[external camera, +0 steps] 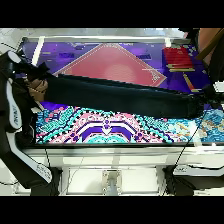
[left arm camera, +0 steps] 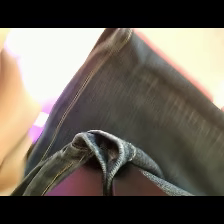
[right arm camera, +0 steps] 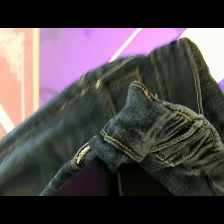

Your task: Fold the clothes and pants, and hang the long-sleeved shirts on hangers.

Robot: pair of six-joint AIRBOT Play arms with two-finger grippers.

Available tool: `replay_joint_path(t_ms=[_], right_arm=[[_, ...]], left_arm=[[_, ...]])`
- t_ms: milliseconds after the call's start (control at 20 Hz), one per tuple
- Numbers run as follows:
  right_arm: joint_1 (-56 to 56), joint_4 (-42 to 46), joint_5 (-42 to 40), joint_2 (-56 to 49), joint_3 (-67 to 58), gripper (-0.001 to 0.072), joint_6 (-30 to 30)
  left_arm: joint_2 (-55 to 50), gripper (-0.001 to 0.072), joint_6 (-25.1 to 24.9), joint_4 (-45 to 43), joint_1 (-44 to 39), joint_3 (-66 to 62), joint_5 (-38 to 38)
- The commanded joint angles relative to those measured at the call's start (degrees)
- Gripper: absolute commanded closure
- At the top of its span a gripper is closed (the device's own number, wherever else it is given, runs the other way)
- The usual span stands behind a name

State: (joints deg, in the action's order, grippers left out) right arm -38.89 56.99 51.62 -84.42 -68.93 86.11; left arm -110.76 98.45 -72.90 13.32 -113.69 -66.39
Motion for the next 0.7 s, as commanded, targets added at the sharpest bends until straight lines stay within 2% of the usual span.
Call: replay_joint_path(t_ms=[0, 100, 150, 200, 250, 400, 550, 650], right_arm=[[2.43, -0.22, -7.74, -6.19, -1.57, 0.0644, 2.71], [4.07, -0.2, -11.37, -6.67, -1.6, 0.0315, 0.04], [4.55, -0.2, -12.52, -6.62, -2.03, 0.0302, 0.0], [4.63, 0.2, -12.41, -6.62, -3.02, 0.0303, -0.11], [4.42, 1.53, -11.3, -6.56, -4.52, 0.0308, -0.11], [2.01, 8.13, -2.29, -6.34, -9.42, 0.0308, -0.11], [-1.16, 15.39, 7.65, -6.78, -10.19, 0.0303, -0.11], [-3.43, 15.47, 10.82, -8.09, -10.19, 0.0199, -1.92]], left_arm=[[-6.27, 0.0693, 1.11, 6.6, -1.64, -5.14, 8.98], [-7.1, 0.0661, -2.95, 9.42, -2.75, -5.01, 11.85], [-7.13, 0.05, -3.26, 9.84, -3.02, -4.92, 12.61], [-6.99, 0.0185, -3.28, 10.51, -3.21, -4.92, 13.49], [-6.6, 0.0083, -3.28, 11.13, -3.21, -4.92, 14.82], [-3.96, 0.0082, -3.76, 16.37, -3.1, -4.92, 17.62], [-0.94, 0.0082, -10.45, 21.64, -4.24, -4.92, 18.58], [0.11, 0.0082, -11.08, 22.4, -5.77, -4.92, 18.38]])
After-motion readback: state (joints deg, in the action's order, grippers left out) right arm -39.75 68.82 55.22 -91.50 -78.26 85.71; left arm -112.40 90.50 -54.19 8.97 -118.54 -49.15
